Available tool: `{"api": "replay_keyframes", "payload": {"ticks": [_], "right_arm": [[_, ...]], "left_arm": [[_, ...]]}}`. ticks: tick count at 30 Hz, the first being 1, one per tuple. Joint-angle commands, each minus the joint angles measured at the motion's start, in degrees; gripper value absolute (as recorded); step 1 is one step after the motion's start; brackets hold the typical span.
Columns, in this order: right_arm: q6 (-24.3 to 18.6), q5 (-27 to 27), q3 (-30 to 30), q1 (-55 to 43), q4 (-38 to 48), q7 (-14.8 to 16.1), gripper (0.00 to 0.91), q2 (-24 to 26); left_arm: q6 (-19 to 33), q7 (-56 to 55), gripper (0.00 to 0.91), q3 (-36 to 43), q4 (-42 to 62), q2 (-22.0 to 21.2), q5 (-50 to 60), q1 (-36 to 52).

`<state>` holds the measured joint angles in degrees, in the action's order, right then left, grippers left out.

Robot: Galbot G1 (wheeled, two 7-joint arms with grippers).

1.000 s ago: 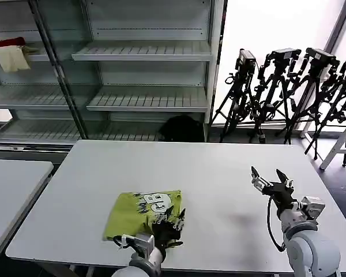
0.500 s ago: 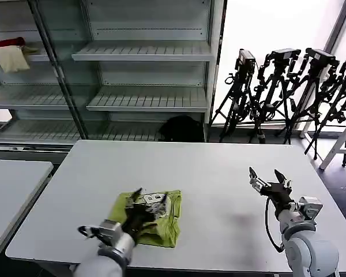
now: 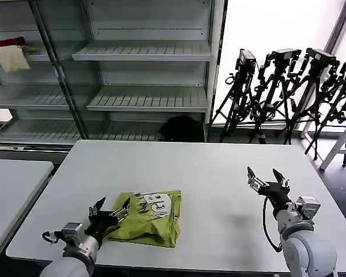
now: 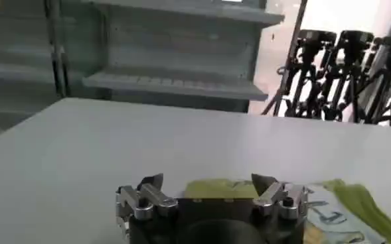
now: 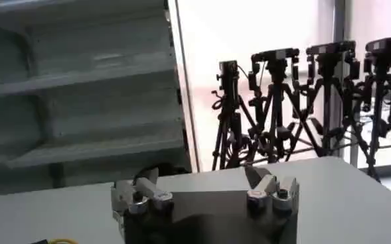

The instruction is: Fold and organize the clothes.

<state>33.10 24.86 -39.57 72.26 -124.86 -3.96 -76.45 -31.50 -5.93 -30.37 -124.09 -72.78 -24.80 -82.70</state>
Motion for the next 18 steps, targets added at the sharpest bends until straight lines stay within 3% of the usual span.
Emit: {"api": "replay_keyframes", "payload": {"ticks": [1,8,10,13,14,15,17,18], "right_arm": [[0.0,0.0,-0.4,0.7,0.0,0.3,0.907,0.2],[0.0,0.0,-0.7,0.8,0.1,0.3,0.907,0.0],[0.0,0.0,-0.8,0.8,0.2,0.4,0.907,0.0],[0.0,0.0,-0.8,0.8,0.3,0.4,0.907,-0.1],[0.0,0.0,-0.8,0.8,0.3,0.4,0.907,-0.2],[0.0,0.0,-0.7,0.8,0.4,0.3,0.907,-0.2],[0.0,-0.1,-0.6,0.8,0.4,0.3,0.907,-0.2],[0.0,-0.1,-0.6,0.8,0.4,0.3,0.907,-0.2]], "left_arm": [[1.3,1.5,0.907,-1.3,4.6,-0.9,0.6,-1.6],[2.3,1.8,0.907,-0.7,6.6,-1.5,1.1,-1.7],[2.6,1.8,0.867,-0.7,7.0,-1.7,1.1,-1.7],[2.7,1.9,0.715,-0.7,7.5,-1.9,0.4,-1.7],[2.9,2.0,0.715,-0.6,7.6,-2.0,0.0,-1.7],[3.1,2.1,0.564,-0.5,7.7,-2.2,-0.3,-1.7],[3.7,2.1,0.071,-0.2,7.8,-2.5,-1.2,-1.6],[4.1,2.1,0.010,0.0,7.8,-2.7,-1.6,-1.6]]}}
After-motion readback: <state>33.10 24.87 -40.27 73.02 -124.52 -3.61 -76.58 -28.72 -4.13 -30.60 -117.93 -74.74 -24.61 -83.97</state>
